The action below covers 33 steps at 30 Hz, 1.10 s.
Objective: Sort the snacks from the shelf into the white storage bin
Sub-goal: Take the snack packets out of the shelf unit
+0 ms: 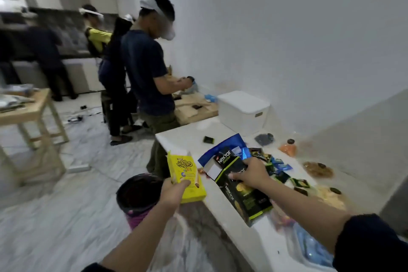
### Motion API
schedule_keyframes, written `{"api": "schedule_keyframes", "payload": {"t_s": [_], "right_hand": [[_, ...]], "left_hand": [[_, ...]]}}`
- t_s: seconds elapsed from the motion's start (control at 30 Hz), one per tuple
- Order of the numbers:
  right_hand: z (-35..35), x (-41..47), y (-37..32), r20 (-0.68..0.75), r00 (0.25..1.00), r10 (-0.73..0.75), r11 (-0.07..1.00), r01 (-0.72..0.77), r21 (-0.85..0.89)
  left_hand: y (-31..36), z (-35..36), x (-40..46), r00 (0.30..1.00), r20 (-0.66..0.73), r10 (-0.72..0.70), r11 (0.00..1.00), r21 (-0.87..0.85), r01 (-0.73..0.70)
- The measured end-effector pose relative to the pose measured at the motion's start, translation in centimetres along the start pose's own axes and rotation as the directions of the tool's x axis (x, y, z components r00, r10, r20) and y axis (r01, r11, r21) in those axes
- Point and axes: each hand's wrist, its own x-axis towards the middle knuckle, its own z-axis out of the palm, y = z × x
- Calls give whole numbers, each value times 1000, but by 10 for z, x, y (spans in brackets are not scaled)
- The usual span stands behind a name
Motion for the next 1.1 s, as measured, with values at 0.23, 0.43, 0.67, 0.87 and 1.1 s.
{"api": "schedule_keyframes", "payload": {"t_s": [0.23,0.43,0.67,0.87,1.1], "right_hand": [[140,41,-110,226,968,-107,994,96,58],[215,67,-154,356,929,-104,989,60,132],[280,137,-161,415,908,-63,992,12,125],[346,227,-144,491,868,67,988,-127,89],[425,332,-116,589,748,305,902,-425,73]], "left_hand": [[-1,-152,50,994,-108,-20,1000,12,21],[-11,-216,90,972,-219,-89,996,-4,91],[-28,-239,165,947,-264,-182,981,9,192],[-43,-235,269,919,-292,-264,958,32,285],[-84,-239,396,811,-365,-457,862,40,505]]}}
